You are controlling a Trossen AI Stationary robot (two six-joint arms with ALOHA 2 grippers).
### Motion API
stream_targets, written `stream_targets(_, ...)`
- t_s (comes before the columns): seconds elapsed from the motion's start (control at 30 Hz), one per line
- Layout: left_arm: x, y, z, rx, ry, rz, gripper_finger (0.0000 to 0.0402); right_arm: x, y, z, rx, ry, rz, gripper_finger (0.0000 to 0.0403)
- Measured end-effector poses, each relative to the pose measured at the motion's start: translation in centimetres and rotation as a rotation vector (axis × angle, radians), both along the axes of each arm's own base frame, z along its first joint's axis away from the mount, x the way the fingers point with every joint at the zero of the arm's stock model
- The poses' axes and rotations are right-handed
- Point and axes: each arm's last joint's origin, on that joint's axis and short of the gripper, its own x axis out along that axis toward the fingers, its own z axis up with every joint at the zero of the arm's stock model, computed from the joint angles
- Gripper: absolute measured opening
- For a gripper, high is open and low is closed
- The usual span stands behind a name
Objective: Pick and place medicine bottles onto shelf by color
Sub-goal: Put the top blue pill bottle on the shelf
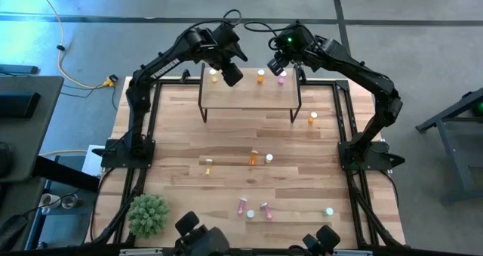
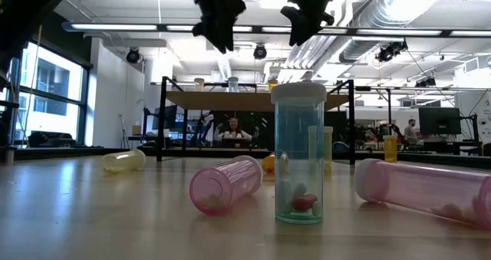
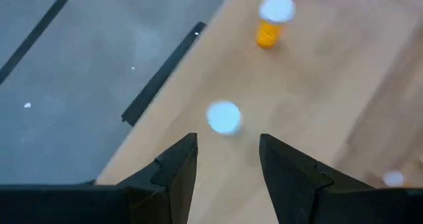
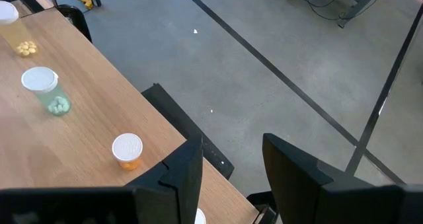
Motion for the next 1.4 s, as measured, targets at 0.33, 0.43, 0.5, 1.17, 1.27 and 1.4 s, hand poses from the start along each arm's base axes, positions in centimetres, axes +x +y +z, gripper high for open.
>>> stream_targets(0.33,0.8,-3.2,-0.1,-0.028,0.079,-0.122,0.0152,0.0,0.0,0.0,-0.001,0.002,0.002,0.0149)
stream_targets(0.43,0.9,-3.8,-1.4,-0.059,0.118,-0.131,0.0146,0.0,0.0,0.0,-0.007,0.013,0.011,0.0149)
stream_targets(0.5,0.7,-4.4,-1.7,-0.060,0.112,-0.136,0.0141,0.0,0.0,0.0,-0.008,0.016,0.014,0.0149)
stream_targets(1.17,-1.8,-9.0,-8.3,0.151,-0.333,-0.126,0.0120,0.3,-0.2,0.5,-0.065,-0.014,0.037,0.0149)
stream_targets(1.27,-1.4,-9.2,-9.9,0.201,-0.366,-0.131,0.0113,0.4,-0.3,0.6,-0.070,-0.021,0.037,0.0149)
stream_targets(1.4,-1.2,-9.2,-11.5,0.301,-0.376,-0.121,0.0096,0.4,-0.3,0.6,-0.073,-0.025,0.037,0.0149)
